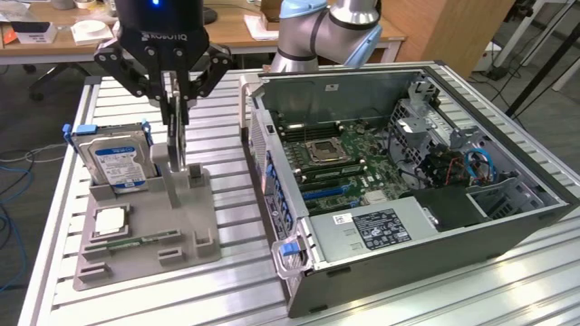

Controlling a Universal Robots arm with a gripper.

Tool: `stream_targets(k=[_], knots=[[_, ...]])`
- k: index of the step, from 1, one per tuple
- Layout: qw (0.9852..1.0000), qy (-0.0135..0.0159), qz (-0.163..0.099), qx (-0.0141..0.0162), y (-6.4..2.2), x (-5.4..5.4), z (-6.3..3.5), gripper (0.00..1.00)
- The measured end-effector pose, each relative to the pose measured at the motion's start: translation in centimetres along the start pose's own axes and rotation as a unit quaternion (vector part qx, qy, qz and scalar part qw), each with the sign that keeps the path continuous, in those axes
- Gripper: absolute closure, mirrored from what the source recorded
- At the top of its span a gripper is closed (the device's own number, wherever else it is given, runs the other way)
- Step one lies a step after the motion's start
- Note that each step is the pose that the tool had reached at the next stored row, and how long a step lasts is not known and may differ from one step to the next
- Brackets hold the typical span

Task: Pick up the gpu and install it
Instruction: 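Pick up the gpu and move the gpu toward the slot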

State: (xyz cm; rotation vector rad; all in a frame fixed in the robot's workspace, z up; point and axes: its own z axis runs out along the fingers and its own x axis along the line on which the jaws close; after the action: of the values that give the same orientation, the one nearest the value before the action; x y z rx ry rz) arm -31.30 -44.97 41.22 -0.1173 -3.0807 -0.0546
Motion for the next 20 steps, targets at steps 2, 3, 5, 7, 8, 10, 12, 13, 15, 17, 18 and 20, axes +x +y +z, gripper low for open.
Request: stream_targets(k=[2, 3, 5, 7, 8, 10, 12, 13, 15, 17, 18, 20], knots=[[1.0000, 0.0015, 0.000, 0.0001, 0.02, 0.0, -0.45, 0.74], [1.0000, 0.0014, 0.000, -0.0002, 0.02, 0.0, -0.50, 0.74], [1.0000, 0.0015, -0.002, -0.0003, 0.02, 0.0, -0.50, 0.74], [1.0000, 0.0018, -0.005, -0.0005, 0.02, -0.1, -0.52, 0.74], [1.0000, 0.0018, -0.008, -0.0006, 0.03, -0.1, -0.52, 0.74], [0.9999, 0.0020, -0.014, -0.0004, 0.04, -0.2, -0.52, 0.74], [0.9998, 0.0022, -0.019, -0.0002, 0.04, -0.3, -0.52, 0.74], [0.9998, 0.0022, -0.019, -0.0001, 0.04, -0.3, -0.52, 0.74], [0.9998, 0.0023, -0.019, -0.0001, 0.04, -0.3, -0.52, 0.74], [0.9998, 0.0022, -0.019, -0.0001, 0.06, -0.6, -0.54, 0.74], [0.9998, 0.0022, -0.019, -0.0001, 0.08, -0.8, -0.55, 0.74], [0.9998, 0.0022, -0.019, -0.0001, 0.12, -1.3, -0.58, 0.74]])
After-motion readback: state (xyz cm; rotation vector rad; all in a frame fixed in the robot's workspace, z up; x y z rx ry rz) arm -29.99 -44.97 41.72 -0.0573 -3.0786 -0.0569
